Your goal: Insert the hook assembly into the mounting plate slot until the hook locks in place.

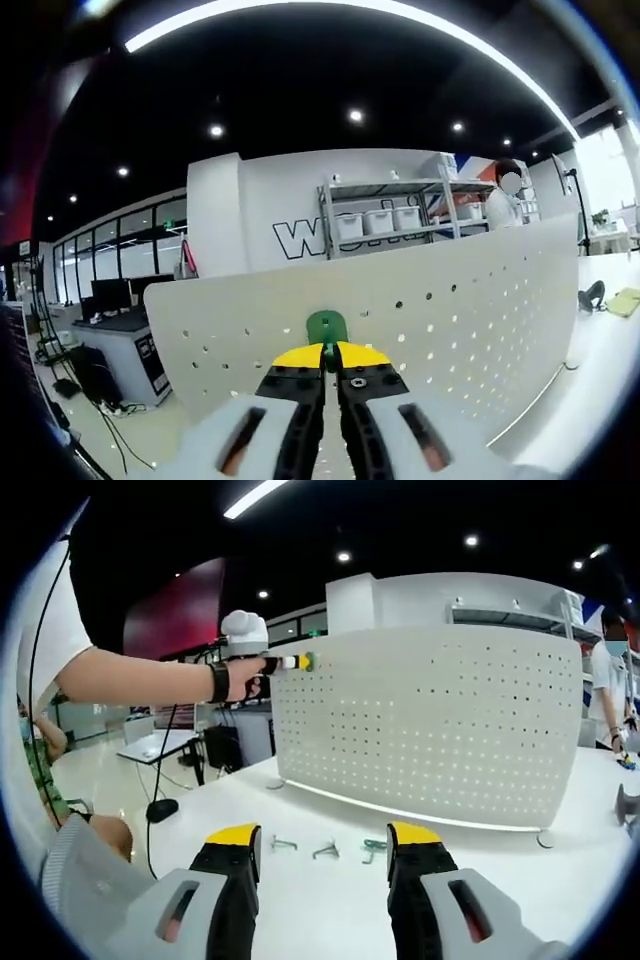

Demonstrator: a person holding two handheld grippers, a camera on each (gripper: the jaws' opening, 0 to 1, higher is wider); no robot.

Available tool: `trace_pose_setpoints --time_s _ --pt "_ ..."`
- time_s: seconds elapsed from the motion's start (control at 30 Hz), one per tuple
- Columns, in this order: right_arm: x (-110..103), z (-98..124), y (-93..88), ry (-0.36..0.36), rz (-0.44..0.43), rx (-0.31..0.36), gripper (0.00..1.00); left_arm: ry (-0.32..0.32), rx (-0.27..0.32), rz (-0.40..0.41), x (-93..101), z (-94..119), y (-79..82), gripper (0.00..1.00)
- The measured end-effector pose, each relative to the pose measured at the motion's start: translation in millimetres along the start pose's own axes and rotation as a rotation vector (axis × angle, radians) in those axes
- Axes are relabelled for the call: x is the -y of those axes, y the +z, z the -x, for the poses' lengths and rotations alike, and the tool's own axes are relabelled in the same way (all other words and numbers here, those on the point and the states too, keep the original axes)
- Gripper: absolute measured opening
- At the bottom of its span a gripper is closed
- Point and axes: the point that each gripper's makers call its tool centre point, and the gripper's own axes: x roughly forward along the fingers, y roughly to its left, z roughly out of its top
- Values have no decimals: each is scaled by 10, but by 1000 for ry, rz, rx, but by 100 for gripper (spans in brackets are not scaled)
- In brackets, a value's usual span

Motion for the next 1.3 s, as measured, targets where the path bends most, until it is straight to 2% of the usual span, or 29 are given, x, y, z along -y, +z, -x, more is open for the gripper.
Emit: trace_pose_setpoints --time_s 0.17,0.23,0.3,0.63,0.93,1.3 --pt "-3 -8 -8 0 -1 -4 51 3 -2 -6 7 -6 0 3" --pt "-6 -11 0 1 0 -3 51 -4 -10 62 9 -6 -4 4" --pt "-5 -14 0 0 -1 -3 51 -16 -8 76 -12 -20 2 4" --pt "-6 1 -4 3 2 -8 51 -57 19 15 92 -55 113 6" --pt "-14 15 8 1 2 -4 51 -64 -2 18 102 0 57 12" --pt "-65 10 6 17 11 -9 51 -113 3 37 195 167 86 22"
